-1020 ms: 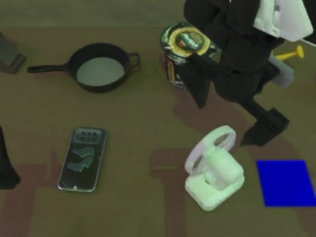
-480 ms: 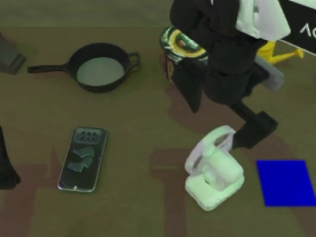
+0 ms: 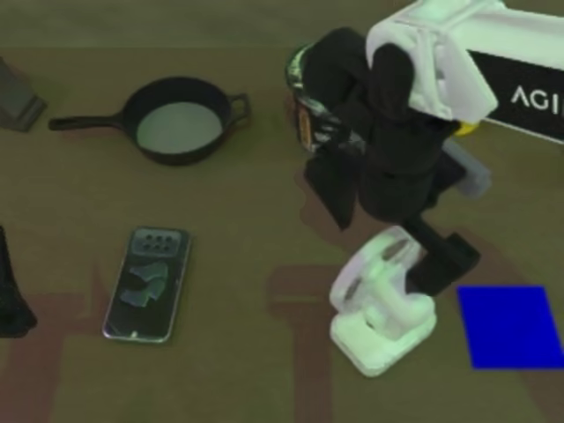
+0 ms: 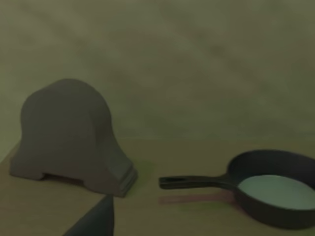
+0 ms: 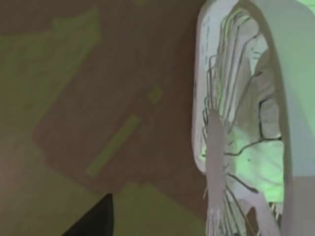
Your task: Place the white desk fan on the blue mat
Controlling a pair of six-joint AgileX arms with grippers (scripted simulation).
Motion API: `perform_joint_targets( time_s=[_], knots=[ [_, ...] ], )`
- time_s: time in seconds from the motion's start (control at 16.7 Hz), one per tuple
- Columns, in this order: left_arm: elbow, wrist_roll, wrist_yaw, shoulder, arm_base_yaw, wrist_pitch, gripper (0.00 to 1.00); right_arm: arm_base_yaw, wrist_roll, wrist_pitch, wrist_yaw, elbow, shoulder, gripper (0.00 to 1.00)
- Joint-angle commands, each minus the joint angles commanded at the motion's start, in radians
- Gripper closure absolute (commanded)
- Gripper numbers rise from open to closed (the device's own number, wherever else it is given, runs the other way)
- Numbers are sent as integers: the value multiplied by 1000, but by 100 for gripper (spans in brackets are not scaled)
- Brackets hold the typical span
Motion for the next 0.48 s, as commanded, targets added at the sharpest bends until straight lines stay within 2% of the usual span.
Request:
perform_joint_targets(
  time_s=[0.24,0.48],
  knots=[
    [0,0,0,0,0,0,0,0,0,2,0,-2,0,0],
    [0,0,0,0,0,0,0,0,0,2,0,-2,0,30]
  ],
)
